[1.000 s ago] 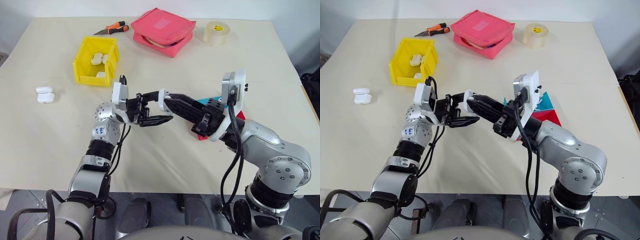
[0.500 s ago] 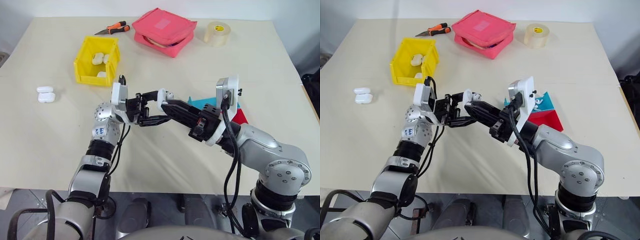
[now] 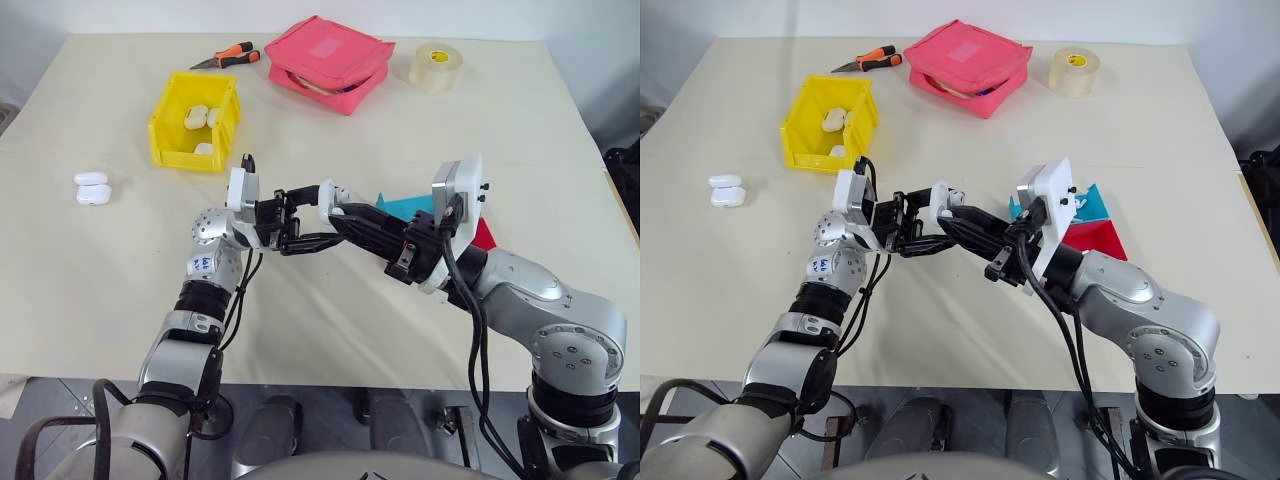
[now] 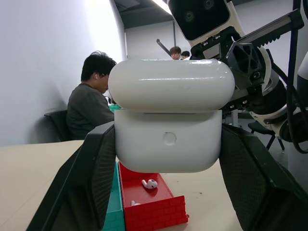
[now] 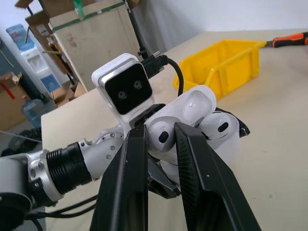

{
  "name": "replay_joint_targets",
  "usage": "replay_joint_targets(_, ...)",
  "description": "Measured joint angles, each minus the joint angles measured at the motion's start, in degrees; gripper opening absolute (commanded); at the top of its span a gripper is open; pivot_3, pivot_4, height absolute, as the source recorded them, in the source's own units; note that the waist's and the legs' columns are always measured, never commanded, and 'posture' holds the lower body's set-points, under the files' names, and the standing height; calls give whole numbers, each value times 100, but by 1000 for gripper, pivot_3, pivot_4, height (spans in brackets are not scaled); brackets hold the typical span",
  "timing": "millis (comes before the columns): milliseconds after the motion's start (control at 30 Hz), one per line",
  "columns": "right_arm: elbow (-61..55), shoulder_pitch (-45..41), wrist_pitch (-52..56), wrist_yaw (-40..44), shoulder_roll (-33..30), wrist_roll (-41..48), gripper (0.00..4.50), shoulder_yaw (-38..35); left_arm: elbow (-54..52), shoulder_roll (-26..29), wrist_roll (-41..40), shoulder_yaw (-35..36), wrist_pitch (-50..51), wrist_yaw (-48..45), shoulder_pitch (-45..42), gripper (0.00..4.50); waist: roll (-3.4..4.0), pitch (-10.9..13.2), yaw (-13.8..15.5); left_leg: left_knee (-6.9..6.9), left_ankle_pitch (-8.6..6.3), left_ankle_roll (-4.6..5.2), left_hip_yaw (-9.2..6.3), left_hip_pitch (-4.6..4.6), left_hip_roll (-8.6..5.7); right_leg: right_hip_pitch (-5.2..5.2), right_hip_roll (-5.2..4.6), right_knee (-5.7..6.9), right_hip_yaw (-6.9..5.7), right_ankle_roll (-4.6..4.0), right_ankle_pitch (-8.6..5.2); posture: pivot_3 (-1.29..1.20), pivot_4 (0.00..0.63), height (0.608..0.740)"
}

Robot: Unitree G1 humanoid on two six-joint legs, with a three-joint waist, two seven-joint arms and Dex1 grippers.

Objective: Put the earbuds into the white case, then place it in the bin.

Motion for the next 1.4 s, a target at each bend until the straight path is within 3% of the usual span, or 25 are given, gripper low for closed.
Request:
replay_joint_targets(300,835,-36,168,-53,-339,-618,471,22,-410,53,-114,205,11,0,37,2791,-1,0,19,-2,0,1,-1,-2,2,2,-2,-4,1,0,0,0,150,740)
replay_joint_targets(700,678,-63,409,-51,-378,-478,471,-65,-333,47,-95,257,-82,0,44,2791,-1,0,16,-1,0,1,-2,-1,3,2,-1,-6,-1,0,1,0,150,740)
replay_joint_targets(1000,577,-467,1083,-565,-858,1029,471,-697,145,206,-44,305,-356,0,-13,2791,-1,0,20,-1,0,1,-4,-2,24,3,-4,-8,-4,0,2,0,150,740)
replay_joint_targets(1233,715,-806,1320,-1792,-1519,3351,471,-228,263,74,-45,157,-473,0,-31,2791,-1,0,17,-1,0,1,-3,-3,33,4,-5,-11,-10,-1,2,0,150,740)
replay_joint_targets(1400,757,-897,1128,-2293,-1837,3691,471,-15,265,50,-45,100,-508,0,-36,2791,-1,0,28,0,0,1,-1,-6,33,5,-5,-13,-11,-1,3,0,150,740)
